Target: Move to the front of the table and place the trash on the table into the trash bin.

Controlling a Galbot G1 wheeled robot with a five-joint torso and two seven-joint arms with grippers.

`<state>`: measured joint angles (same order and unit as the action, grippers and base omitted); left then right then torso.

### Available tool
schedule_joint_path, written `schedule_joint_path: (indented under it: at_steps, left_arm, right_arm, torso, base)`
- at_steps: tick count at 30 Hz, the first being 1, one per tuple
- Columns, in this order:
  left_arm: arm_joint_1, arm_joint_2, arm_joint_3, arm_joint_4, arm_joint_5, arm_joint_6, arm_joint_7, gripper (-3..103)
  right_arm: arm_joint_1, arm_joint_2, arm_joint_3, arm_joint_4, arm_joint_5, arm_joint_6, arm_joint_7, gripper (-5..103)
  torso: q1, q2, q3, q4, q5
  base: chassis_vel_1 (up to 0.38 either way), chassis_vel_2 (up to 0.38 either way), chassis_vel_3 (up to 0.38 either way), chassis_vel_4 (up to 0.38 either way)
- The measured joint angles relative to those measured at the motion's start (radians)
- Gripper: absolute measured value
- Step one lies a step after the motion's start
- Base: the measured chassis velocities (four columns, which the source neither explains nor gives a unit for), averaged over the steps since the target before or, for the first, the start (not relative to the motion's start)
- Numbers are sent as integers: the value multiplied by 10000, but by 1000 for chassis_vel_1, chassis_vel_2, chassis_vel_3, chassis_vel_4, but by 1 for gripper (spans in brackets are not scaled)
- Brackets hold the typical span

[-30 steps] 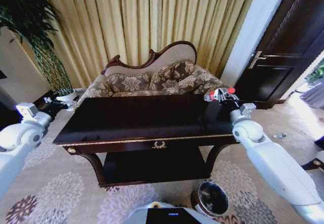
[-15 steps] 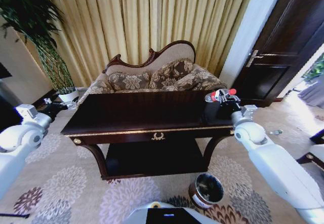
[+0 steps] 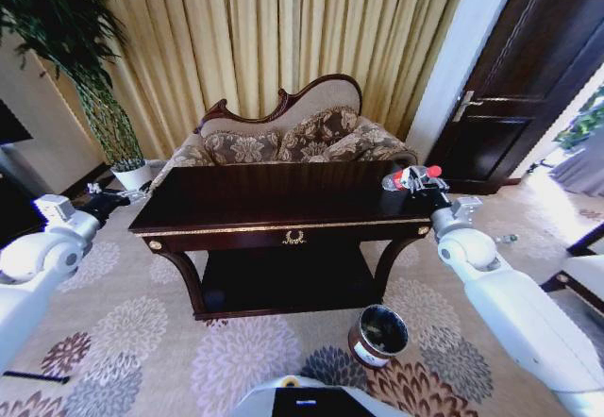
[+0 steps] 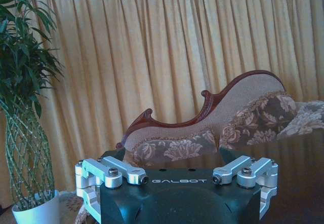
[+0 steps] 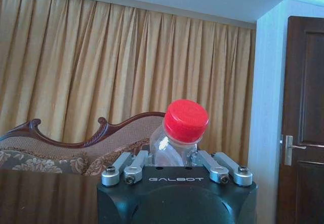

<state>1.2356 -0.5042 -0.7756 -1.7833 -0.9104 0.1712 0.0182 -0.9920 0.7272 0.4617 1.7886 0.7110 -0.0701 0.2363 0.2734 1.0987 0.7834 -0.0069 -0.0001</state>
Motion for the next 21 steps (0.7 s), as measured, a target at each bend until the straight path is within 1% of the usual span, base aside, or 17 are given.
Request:
schedule_joint_path:
  at_steps: [5,11,14,19,21]
  left_arm:
    - [4,-5,6,12,1,0,11,100]
    - [-21,-42,41,28,1,-9,23,100]
    - [-31,-128,94,37,13,-24,22,100]
    - [-36,-232,140,38,65,-59,22,100]
    - [-38,-310,156,40,90,-78,21,100]
  right_arm:
    - [-14,5,-12,19,1,-3,15,29]
    - [-29,54,-84,19,-8,9,28,29]
    - [-35,105,-189,-1,-33,60,53,29]
    - [-150,212,-240,-148,-104,84,46,29]
    - [-365,317,-249,-449,-264,150,-82,29]
  torso:
    - [0,0,0,-2,1]
    - [-5,2,-3,-2,2]
    - [-5,4,-4,3,-2]
    - [-12,9,-7,-5,2]
    - [-12,8,-6,4,1]
  base:
    - [216,-212,-239,214]
    - [271,-269,-266,279]
    - [242,-240,-244,236]
    - [116,-152,-146,114]
    - [2,-28,-34,19]
